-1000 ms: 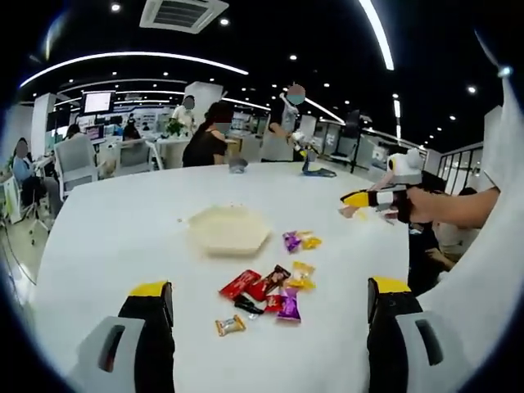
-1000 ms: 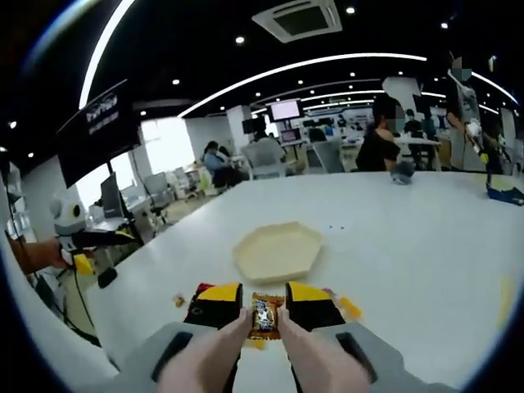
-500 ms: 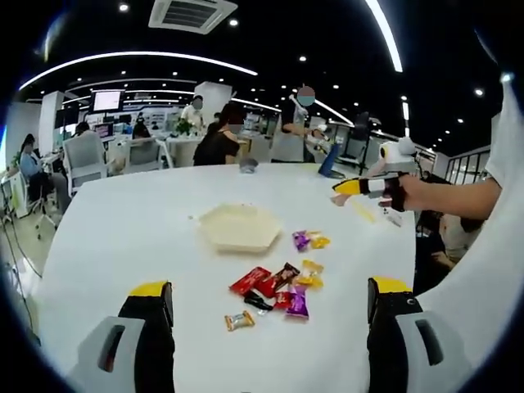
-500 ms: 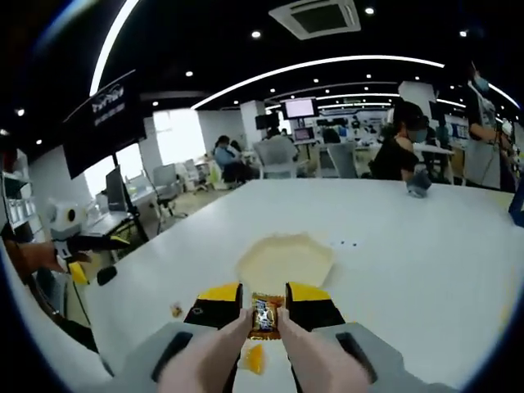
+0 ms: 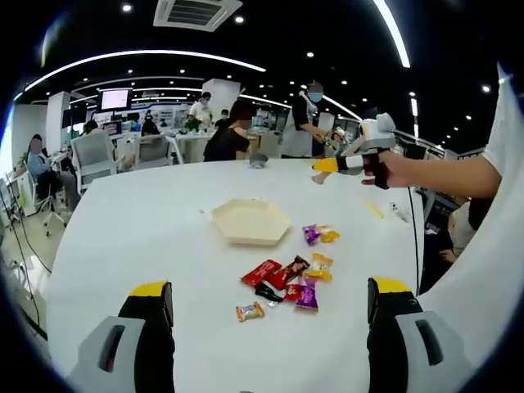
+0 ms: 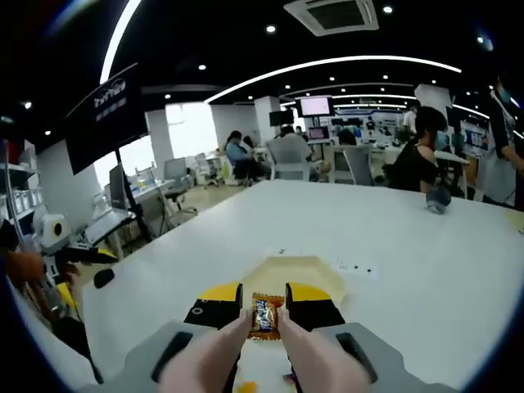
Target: Place the target food into the container with the food tongs after gripping and lifting it, then release it inside without dropping or visibly crushing the food.
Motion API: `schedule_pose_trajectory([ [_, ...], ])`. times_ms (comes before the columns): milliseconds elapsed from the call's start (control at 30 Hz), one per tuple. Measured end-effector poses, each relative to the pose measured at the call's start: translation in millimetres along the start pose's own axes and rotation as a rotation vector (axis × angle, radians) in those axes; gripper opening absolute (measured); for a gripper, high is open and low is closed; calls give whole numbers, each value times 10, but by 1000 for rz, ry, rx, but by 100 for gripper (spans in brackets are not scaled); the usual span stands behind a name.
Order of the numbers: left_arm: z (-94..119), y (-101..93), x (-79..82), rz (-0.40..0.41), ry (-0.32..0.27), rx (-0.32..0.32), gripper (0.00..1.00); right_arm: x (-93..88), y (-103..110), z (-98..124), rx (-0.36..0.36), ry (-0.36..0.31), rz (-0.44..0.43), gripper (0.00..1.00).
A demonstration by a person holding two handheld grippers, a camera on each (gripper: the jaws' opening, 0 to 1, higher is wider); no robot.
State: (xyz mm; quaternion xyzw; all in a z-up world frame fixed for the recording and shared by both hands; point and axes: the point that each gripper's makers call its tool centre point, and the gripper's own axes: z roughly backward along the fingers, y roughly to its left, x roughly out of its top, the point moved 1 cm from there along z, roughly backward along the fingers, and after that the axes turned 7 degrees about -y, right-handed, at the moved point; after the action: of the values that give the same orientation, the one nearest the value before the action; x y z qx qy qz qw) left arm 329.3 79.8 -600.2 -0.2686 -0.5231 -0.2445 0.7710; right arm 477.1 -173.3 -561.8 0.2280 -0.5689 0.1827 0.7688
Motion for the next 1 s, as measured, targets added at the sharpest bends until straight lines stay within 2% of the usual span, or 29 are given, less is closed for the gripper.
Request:
schedule_pose_trajectory([
  [167,97,21,-25,25,-3,37,99,104,-35,-343,29,-7,-2,19],
  [400,289,123,-71,63,-14,120,98,98,-87,-684,42,19,-16,20],
  [667,411,177,-144,83,-7,169,98,126,-100,-871,61,32,-13,20],
  [1000,454,201,-170,107,-20,196,97,116,-151,-935,53,54,2,20],
])
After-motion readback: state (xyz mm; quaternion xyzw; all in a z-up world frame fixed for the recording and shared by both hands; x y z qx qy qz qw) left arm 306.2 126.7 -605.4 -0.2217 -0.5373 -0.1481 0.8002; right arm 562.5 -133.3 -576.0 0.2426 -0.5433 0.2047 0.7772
